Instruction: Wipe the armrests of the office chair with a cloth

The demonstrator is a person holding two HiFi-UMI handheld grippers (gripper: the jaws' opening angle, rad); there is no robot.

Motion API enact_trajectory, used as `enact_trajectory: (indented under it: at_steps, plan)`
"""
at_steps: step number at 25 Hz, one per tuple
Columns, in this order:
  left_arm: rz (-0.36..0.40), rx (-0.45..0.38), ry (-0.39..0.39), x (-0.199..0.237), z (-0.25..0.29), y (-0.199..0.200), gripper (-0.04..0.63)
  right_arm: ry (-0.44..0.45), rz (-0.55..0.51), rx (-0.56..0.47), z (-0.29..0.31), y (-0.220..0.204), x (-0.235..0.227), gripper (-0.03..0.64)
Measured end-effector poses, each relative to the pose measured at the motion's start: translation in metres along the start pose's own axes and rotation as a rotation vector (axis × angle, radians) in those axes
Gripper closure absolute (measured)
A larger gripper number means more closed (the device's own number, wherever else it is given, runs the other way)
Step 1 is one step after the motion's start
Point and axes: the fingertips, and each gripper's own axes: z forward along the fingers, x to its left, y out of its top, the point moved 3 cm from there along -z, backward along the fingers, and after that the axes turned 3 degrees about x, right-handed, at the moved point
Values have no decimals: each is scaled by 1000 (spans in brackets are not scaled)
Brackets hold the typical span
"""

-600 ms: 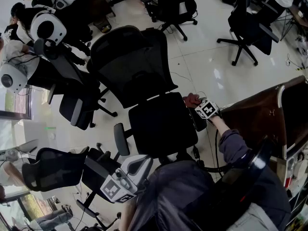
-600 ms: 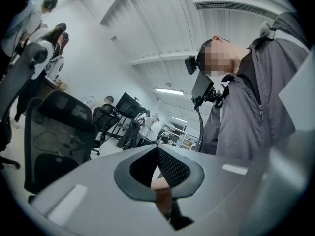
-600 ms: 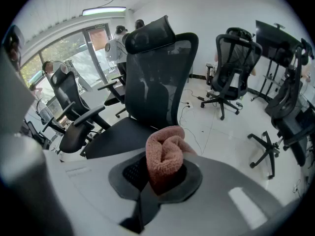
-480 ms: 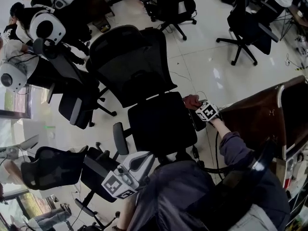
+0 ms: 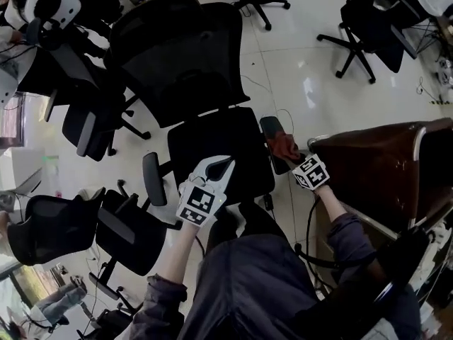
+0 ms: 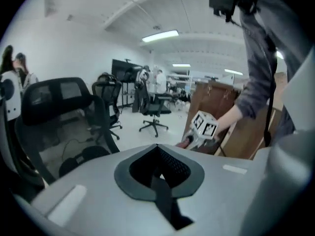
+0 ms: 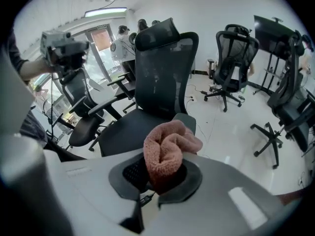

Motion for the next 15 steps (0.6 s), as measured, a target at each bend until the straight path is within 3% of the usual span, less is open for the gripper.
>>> enact_trajectory:
  at_steps: [3,8,15]
  plan:
    - [40,145,-76,-10,55,-45,581,43,-49,22,-11,-14,17,595]
    - [81,306,-182,-36,106,-90,581,98,-212,92,-13,-21,38,595]
    - [55,318,-239,-56,98,-104,581,58,-259,34,25,54,-6,595]
